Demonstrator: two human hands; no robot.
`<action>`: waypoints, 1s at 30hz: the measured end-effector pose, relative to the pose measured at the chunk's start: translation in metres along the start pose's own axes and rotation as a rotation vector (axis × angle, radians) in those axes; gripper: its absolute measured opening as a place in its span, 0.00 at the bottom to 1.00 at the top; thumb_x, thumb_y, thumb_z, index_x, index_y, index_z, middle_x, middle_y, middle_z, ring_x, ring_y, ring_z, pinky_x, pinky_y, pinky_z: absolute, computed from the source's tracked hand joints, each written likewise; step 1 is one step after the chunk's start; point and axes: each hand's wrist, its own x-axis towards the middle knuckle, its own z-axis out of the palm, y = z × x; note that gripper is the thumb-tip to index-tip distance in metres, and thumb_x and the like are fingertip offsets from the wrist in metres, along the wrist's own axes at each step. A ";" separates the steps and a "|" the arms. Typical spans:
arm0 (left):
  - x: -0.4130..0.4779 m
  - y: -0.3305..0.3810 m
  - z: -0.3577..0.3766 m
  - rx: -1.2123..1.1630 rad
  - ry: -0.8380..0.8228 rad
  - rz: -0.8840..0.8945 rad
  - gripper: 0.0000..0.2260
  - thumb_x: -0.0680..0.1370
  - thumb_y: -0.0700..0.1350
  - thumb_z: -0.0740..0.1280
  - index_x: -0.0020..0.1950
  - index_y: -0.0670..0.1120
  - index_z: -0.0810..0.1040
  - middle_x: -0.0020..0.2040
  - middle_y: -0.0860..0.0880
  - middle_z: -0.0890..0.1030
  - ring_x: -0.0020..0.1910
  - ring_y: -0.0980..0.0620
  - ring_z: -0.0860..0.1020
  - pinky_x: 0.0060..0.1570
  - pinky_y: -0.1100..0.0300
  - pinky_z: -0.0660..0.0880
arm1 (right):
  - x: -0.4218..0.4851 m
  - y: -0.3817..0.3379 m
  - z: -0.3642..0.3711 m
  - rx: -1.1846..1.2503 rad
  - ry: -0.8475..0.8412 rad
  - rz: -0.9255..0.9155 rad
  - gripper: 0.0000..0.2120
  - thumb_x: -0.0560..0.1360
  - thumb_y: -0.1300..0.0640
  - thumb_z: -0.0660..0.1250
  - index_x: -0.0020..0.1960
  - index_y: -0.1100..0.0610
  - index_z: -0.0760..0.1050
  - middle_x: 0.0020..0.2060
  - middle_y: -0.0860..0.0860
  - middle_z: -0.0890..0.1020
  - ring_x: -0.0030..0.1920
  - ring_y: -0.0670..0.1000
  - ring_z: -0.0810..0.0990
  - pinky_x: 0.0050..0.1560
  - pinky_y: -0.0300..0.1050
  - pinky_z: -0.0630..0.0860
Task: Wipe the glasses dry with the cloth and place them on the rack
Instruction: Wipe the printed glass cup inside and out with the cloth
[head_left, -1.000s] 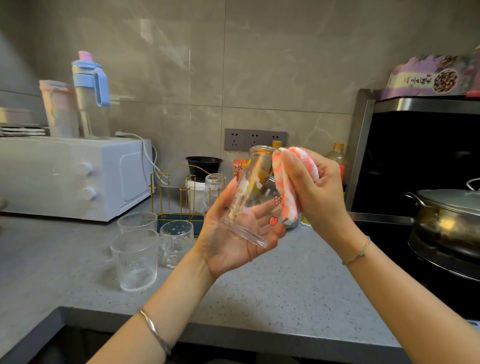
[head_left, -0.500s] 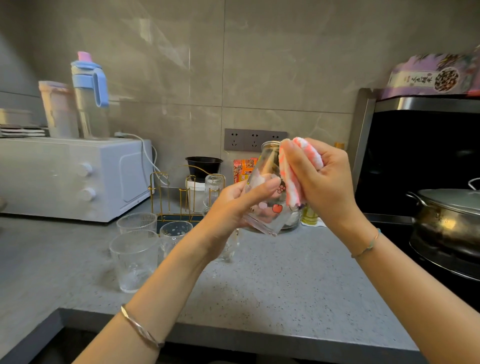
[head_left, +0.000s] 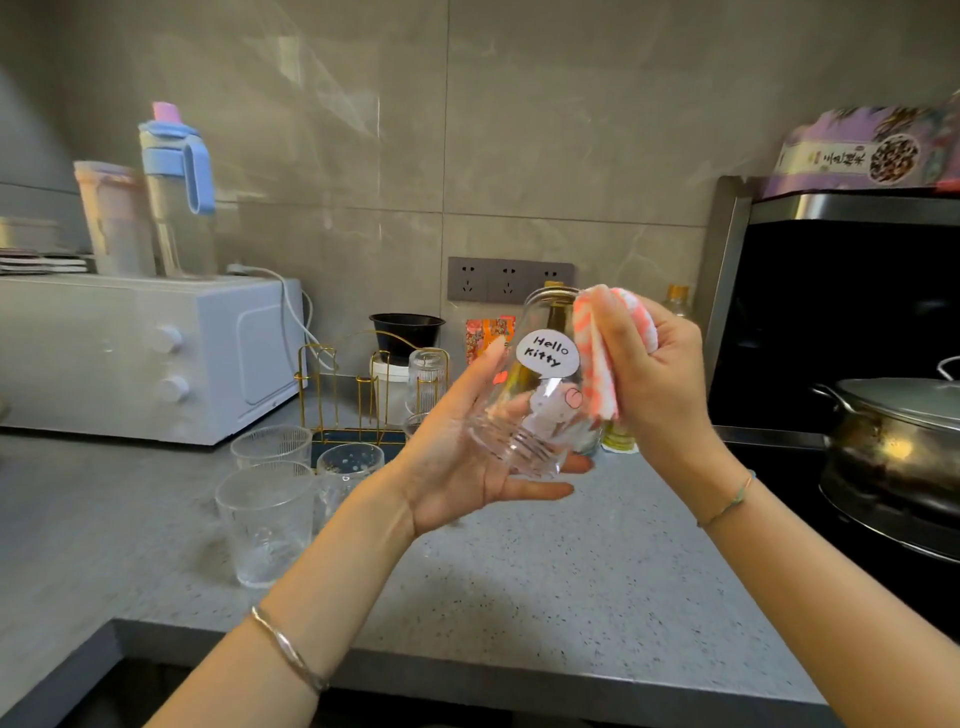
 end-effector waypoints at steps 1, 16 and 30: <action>0.001 0.003 0.002 0.108 0.062 0.039 0.28 0.74 0.67 0.59 0.63 0.50 0.80 0.58 0.45 0.82 0.52 0.44 0.83 0.51 0.46 0.81 | 0.002 0.000 -0.002 -0.033 -0.010 -0.014 0.18 0.79 0.57 0.63 0.30 0.57 0.71 0.23 0.42 0.72 0.26 0.41 0.69 0.30 0.34 0.68; 0.001 -0.010 -0.007 -0.298 -0.175 0.012 0.38 0.67 0.60 0.74 0.68 0.37 0.72 0.55 0.40 0.81 0.43 0.45 0.82 0.38 0.54 0.81 | -0.005 0.001 0.004 -0.049 -0.073 -0.110 0.17 0.80 0.60 0.61 0.33 0.52 0.71 0.25 0.40 0.74 0.27 0.40 0.71 0.32 0.31 0.68; 0.006 -0.003 0.001 0.529 0.141 0.229 0.17 0.72 0.59 0.70 0.59 0.56 0.75 0.50 0.54 0.84 0.47 0.59 0.83 0.38 0.70 0.76 | -0.002 0.010 0.002 -0.189 -0.077 -0.086 0.21 0.79 0.60 0.64 0.29 0.67 0.69 0.22 0.54 0.70 0.25 0.42 0.70 0.30 0.35 0.66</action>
